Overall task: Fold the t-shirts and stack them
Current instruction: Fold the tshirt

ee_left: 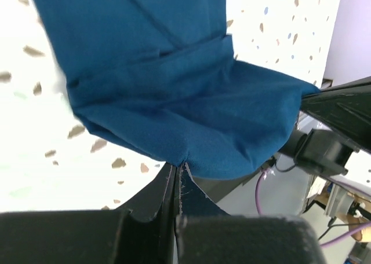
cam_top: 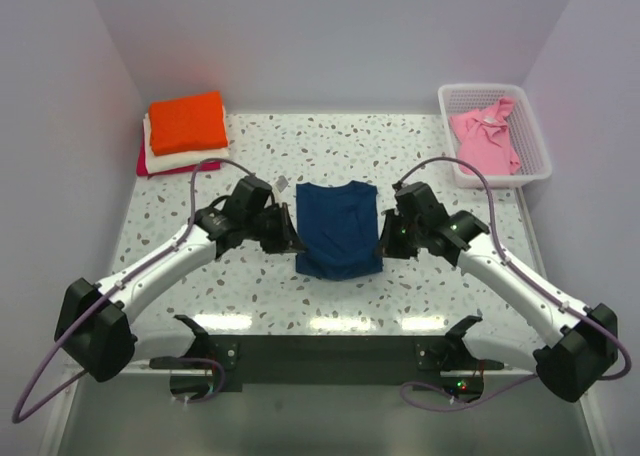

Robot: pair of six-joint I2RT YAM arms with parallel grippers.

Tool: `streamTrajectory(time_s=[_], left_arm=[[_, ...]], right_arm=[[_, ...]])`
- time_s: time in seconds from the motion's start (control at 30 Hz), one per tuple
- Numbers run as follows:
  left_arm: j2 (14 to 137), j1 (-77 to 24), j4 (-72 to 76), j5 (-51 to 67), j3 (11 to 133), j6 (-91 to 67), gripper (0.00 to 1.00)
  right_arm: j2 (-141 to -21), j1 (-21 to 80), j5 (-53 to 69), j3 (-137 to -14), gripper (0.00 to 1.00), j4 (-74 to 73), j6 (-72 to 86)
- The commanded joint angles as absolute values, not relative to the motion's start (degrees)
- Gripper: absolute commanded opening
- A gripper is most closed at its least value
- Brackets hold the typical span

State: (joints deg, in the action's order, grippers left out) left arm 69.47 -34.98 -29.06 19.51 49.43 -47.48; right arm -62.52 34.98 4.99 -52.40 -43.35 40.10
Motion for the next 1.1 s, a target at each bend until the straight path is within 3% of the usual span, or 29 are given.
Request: streamTrajectory(time_s=[0.0,0.67,1.07], left_arm=[[72.68,-32.96,-26.37,22.41,56.06,-43.68,0.0],[86.83,-25.14,-21.45,27.33,68.37,-42.8,0.0],[94.38,-23.29,-19.07,26.81,73.65,-44.03,0.0]], right_arm=[[-66.52,34.89,1.41,-57.82,0.0,-41.05,37.79],[-83.58,23.3,8.34,-72.68,0.0,-37.53,32.61],[-96.32,21.53,10.81,-84.1,0.0,-37.0,31.2]])
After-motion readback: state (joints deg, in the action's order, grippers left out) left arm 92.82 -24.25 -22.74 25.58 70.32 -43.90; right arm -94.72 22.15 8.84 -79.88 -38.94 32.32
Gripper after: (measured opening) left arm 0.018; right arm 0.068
